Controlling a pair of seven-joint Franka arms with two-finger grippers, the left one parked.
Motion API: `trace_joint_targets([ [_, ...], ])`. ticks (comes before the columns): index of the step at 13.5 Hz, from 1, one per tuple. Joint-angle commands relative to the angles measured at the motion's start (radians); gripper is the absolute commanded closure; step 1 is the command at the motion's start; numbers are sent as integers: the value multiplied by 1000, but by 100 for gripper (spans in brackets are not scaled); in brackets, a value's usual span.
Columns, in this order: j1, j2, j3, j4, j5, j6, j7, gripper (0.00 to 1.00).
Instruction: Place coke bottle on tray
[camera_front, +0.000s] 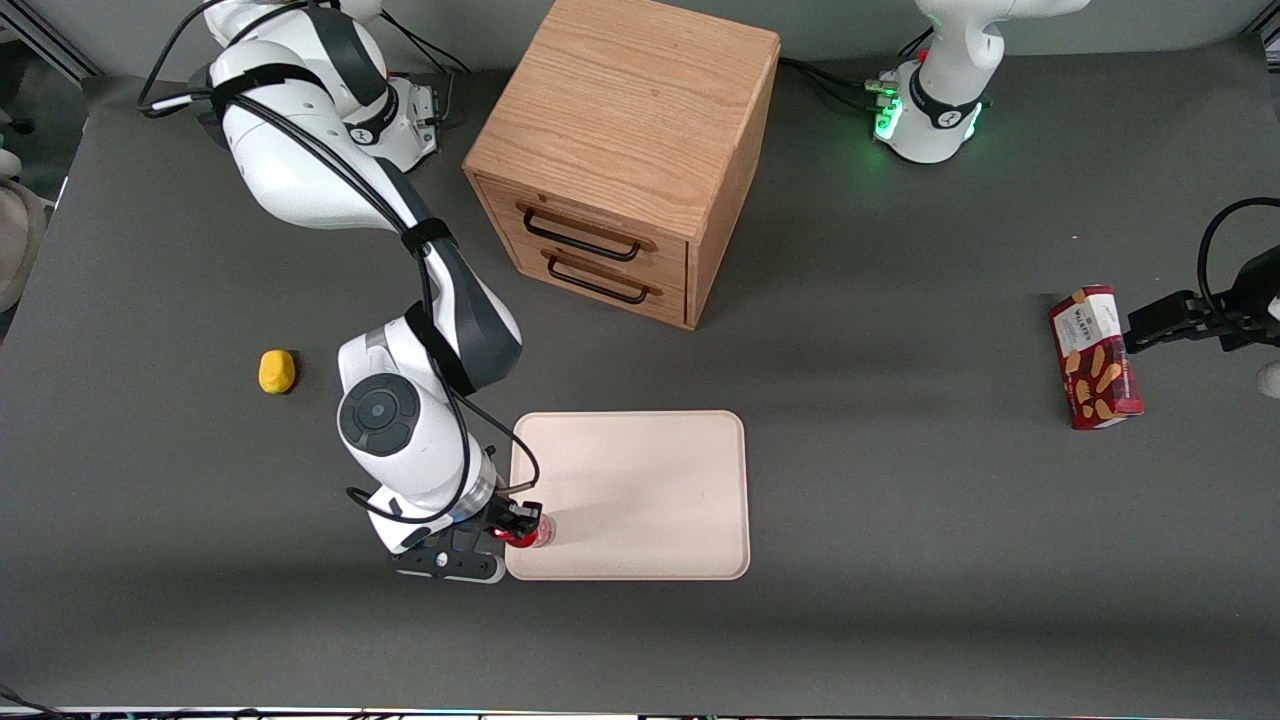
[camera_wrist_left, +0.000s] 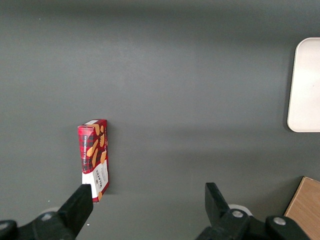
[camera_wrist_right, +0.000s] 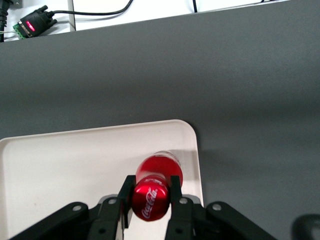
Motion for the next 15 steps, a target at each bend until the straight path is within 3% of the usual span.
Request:
trace_joint_targets([
  [1, 10, -6, -10, -14, -20, 15, 1, 100],
  [6, 10, -6, -10, -54, -22, 58, 3, 100],
  [7, 10, -6, -10, -54, -20, 58, 4, 84],
  [8, 10, -6, -10, -54, -20, 60, 10, 5],
  [9, 10, -7, -10, -54, -20, 61, 16, 0],
  [12, 10, -60, -10, -53, -16, 10, 16, 0],
  [15, 10, -180, 0, -40, -12, -262, 18, 0],
])
